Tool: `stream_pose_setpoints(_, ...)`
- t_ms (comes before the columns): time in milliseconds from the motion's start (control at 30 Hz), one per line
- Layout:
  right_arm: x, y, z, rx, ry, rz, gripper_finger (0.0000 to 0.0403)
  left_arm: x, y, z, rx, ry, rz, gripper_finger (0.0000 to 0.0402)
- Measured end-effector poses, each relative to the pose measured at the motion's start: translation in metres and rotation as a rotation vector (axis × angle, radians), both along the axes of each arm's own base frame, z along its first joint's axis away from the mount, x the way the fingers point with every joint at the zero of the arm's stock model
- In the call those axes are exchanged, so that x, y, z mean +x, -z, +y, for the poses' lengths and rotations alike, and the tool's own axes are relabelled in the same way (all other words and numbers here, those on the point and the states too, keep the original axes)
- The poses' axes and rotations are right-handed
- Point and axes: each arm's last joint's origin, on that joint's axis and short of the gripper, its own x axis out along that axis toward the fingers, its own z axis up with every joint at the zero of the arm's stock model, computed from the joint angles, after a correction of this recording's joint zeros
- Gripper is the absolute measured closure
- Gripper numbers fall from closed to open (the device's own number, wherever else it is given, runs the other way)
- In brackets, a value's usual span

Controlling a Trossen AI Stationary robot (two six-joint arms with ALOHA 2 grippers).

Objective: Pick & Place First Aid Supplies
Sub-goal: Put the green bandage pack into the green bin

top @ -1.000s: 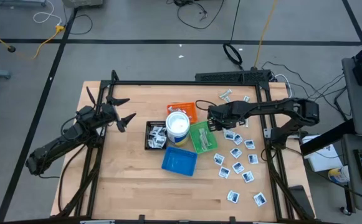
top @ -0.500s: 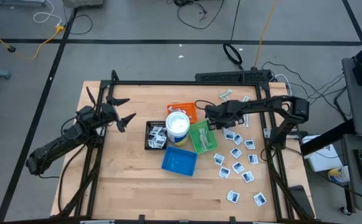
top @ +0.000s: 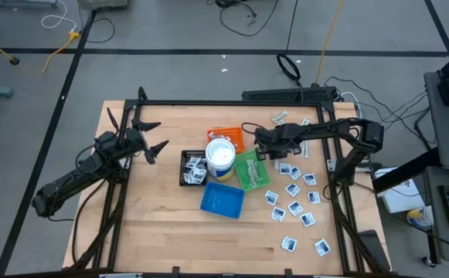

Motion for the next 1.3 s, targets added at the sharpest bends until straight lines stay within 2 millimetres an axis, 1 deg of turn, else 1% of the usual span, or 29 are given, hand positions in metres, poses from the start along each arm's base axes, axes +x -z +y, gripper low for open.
stream_pose_setpoints(133,0.001,-0.005,-0.001,-0.012,0.016,-0.041,0.04,0.0,0.0,0.0,0.0,0.0,0.0,0.0004)
stream_pose_setpoints(367,-0.005,-0.04,0.001,-0.039,0.057,-0.136,0.0401,0.0,0.0,0.0,0.0,0.0,0.0,0.0004)
stream_pose_setpoints(533,-0.014,-0.065,0.005,-0.039,0.076,-0.156,0.0401,0.0,0.0,0.0,0.0,0.0,0.0,0.0004)
stream_pose_setpoints(633,-0.016,-0.074,0.007,-0.013,0.079,-0.167,0.0402,0.0,0.0,0.0,0.0,0.0,0.0,0.0004)
stream_pose_setpoints(800,-0.004,-0.092,0.017,0.026,0.015,-0.243,0.0402,0.0,0.0,0.0,0.0,0.0,0.0,0.0004)
stream_pose_setpoints(1067,0.032,-0.109,0.033,0.026,-0.061,-0.299,0.0402,0.0,0.0,0.0,0.0,0.0,0.0,0.0004)
stream_pose_setpoints(1167,0.042,-0.105,0.037,0.028,-0.078,-0.31,0.0402,0.0,0.0,0.0,0.0,0.0,0.0,0.0004)
stream_pose_setpoints(1300,0.05,-0.092,0.044,0.061,-0.109,-0.302,0.0403,0.0,0.0,0.0,0.0,0.0,0.0,0.0004)
